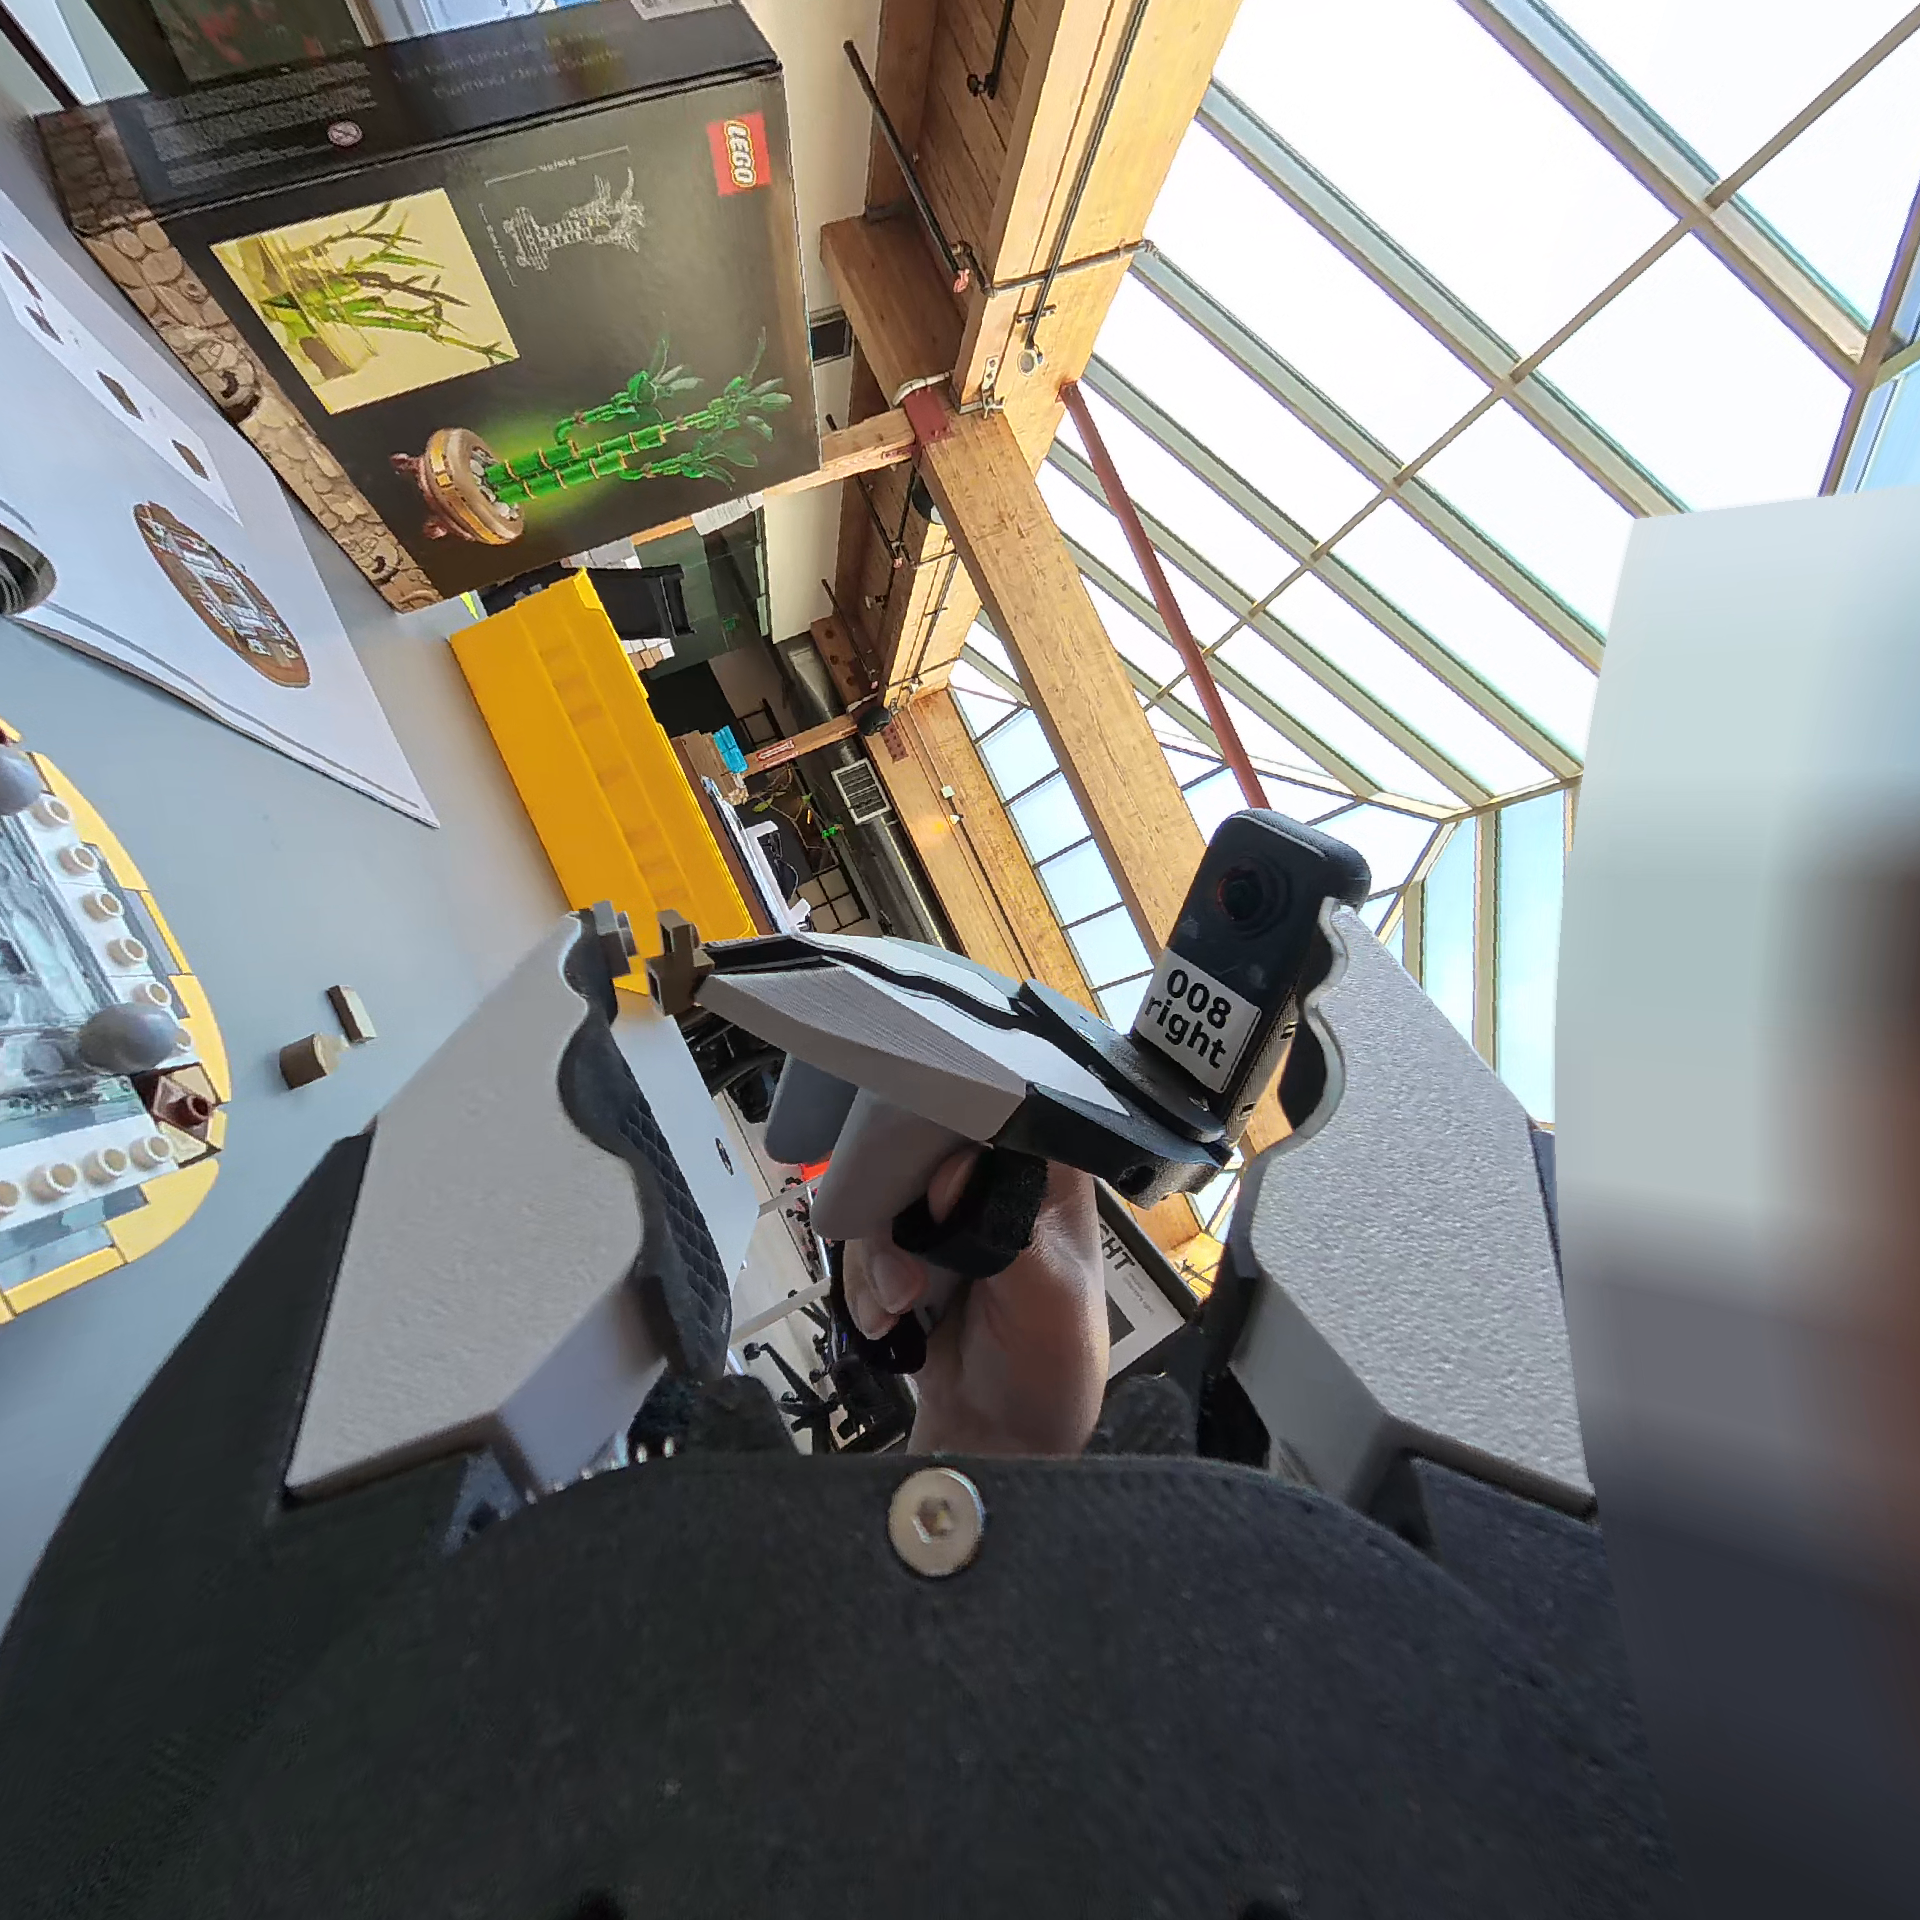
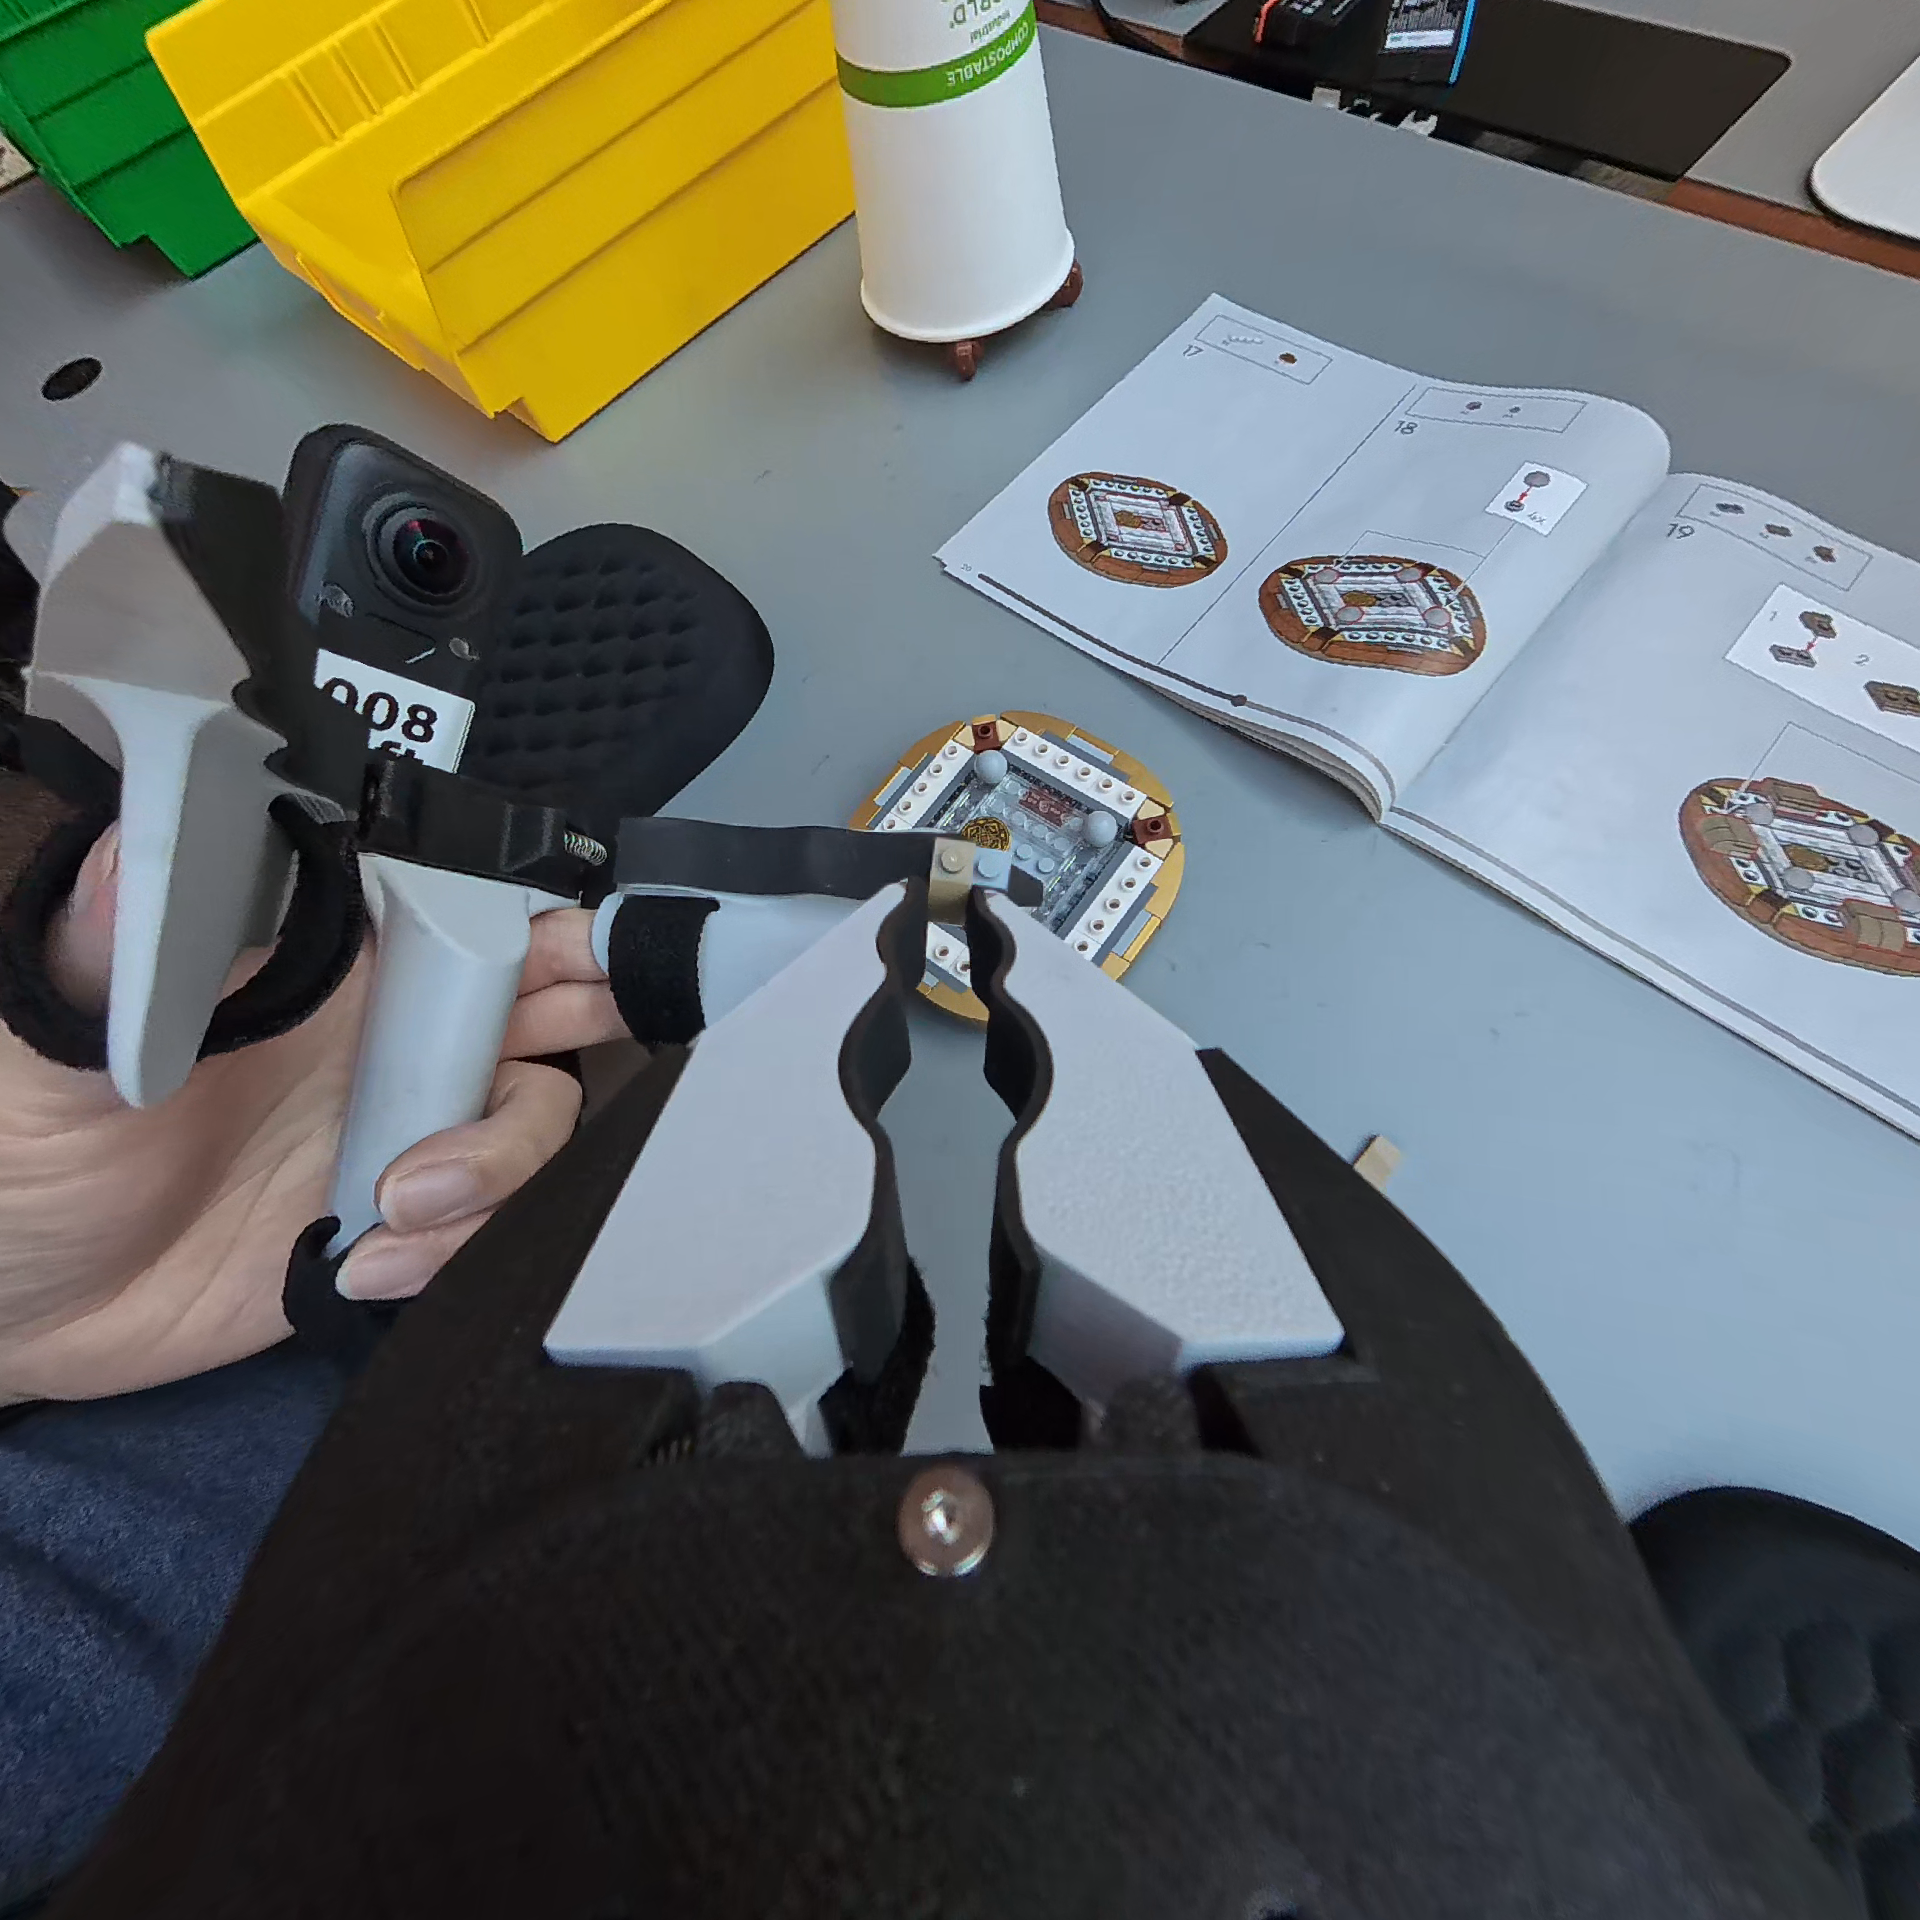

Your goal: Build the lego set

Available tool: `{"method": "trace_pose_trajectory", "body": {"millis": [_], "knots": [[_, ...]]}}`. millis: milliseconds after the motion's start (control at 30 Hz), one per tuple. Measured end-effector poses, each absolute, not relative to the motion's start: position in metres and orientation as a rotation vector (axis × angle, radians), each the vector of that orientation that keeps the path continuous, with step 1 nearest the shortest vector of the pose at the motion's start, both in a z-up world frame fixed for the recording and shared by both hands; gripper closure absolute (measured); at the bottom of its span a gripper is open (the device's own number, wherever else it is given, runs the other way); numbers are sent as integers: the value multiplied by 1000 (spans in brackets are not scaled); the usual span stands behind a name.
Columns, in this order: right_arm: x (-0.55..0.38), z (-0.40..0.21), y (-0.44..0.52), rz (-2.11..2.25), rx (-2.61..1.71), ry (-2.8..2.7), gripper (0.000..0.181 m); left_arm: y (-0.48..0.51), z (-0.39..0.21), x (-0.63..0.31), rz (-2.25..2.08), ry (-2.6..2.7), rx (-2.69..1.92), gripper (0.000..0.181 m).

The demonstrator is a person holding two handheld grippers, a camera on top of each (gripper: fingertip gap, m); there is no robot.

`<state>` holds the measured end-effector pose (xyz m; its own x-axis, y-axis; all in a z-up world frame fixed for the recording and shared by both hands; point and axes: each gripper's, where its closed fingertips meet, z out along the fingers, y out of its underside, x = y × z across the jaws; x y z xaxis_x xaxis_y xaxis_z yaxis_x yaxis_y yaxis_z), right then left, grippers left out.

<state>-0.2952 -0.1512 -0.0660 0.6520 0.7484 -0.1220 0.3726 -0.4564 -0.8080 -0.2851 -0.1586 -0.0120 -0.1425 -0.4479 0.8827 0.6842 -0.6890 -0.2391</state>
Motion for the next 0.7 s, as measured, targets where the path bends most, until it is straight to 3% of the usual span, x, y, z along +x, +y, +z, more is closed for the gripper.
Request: {"method": "trace_pose_trajectory", "body": {"millis": [700], "knots": [[-301, -71, -150, 595, -2132, -868, 175, -159, -14, -287, -1869, -261, -1359, 52]]}}
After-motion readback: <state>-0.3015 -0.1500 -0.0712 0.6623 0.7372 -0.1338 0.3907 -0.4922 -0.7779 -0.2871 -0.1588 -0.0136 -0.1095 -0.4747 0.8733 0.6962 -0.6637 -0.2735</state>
